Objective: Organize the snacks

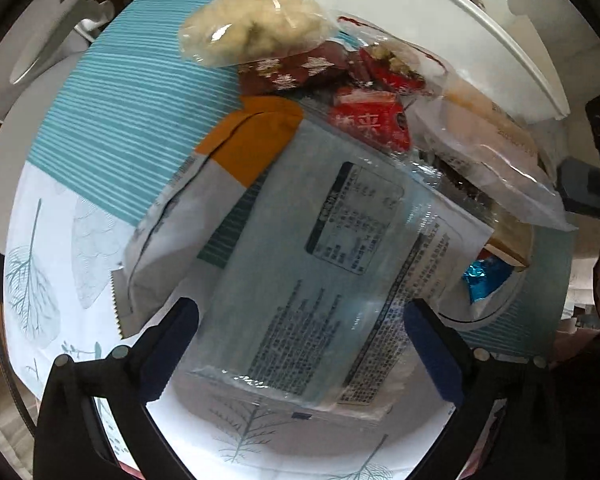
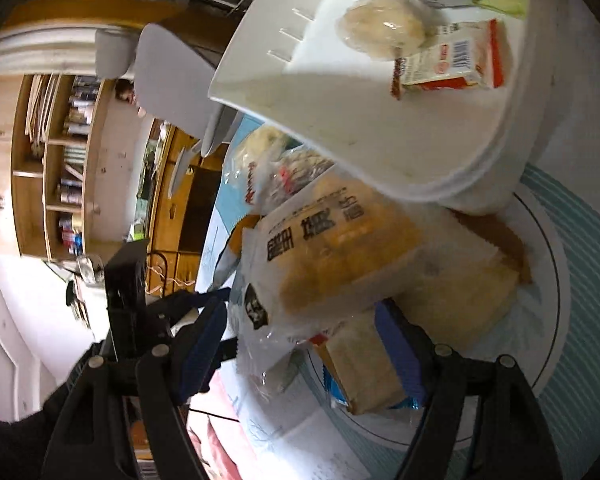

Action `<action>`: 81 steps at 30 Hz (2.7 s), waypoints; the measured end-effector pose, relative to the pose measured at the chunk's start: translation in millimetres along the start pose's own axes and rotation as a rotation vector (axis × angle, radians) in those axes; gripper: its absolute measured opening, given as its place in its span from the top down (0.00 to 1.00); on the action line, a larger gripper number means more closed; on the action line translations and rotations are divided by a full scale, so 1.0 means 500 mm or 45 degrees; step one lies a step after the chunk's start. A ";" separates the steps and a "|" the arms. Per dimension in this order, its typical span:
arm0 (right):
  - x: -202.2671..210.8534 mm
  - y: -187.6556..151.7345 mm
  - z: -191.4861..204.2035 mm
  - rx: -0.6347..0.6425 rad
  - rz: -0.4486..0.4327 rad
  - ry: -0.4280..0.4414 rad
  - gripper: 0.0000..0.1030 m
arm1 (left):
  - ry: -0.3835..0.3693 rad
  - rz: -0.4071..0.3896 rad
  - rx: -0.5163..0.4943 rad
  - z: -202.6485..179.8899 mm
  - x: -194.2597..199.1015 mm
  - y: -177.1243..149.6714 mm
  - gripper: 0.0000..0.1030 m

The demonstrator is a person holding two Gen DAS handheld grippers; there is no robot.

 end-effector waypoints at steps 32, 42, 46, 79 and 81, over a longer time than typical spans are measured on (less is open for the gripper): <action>0.004 -0.007 -0.040 -0.311 0.047 0.003 0.68 | 0.171 0.083 0.001 -0.133 -0.086 -0.033 0.00; 0.033 -0.008 -0.022 -0.231 0.079 -0.008 0.91 | 0.229 -0.060 0.256 -0.144 -0.068 -0.106 0.12; 0.038 -0.012 -0.020 -0.212 0.100 -0.022 0.93 | 0.230 -0.076 0.382 -0.151 -0.060 -0.144 0.13; 0.228 -0.124 0.076 -0.003 0.117 -0.190 0.97 | 0.035 -0.329 0.927 -0.194 0.225 -0.390 0.13; 0.225 -0.129 0.059 -0.053 0.134 -0.198 0.97 | 0.037 -0.328 0.906 -0.208 0.231 -0.396 0.13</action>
Point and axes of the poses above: each gripper's, at about its wrist camera, not at the fingertips, and x roughly against the way its jaws point, z to its left, y to its top, the point moved 7 cm from there along -x, roughly the way its jaws point, and after that the axes turned 13 degrees about x, right-handed, at the moved point
